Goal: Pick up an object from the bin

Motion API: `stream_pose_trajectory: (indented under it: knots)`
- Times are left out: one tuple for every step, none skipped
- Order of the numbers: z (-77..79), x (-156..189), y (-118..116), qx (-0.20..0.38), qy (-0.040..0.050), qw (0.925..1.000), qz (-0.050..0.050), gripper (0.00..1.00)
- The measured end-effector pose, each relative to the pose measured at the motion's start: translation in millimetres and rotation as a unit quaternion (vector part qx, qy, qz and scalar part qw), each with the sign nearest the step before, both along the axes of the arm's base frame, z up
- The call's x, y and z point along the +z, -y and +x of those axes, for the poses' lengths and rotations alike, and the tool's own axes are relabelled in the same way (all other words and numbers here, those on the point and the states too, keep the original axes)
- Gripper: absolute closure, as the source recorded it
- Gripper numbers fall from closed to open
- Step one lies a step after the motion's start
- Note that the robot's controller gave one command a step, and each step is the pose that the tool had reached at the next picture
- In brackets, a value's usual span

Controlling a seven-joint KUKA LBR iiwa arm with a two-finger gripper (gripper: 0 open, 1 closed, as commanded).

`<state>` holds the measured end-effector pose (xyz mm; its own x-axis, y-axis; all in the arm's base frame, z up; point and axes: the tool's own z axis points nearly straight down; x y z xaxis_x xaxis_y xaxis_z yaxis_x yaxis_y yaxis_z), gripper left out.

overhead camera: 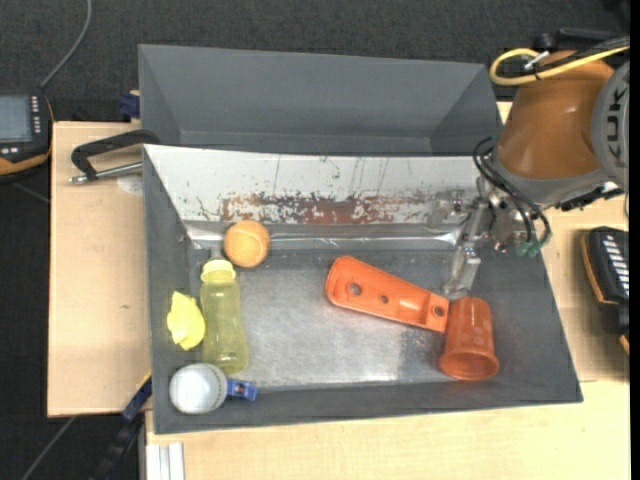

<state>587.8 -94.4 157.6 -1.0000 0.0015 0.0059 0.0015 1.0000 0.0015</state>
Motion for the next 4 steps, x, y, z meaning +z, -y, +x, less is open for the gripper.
stream_pose_trajectory:
  knots:
    - [1.9, 5, 0, 0.001, 0.0043, 1.0, -0.001, 0.0]
    - [-13.8, -21, -7, 0.043, 0.0082, 0.9991, -0.001, 0.0]
    - [-20.2, -72, -27, 0.072, 0.0051, 0.9974, 0.0, 0.0]
    - [-39.6, -82, -44, 0.037, 0.0092, 0.9993, -0.001, 1.0]
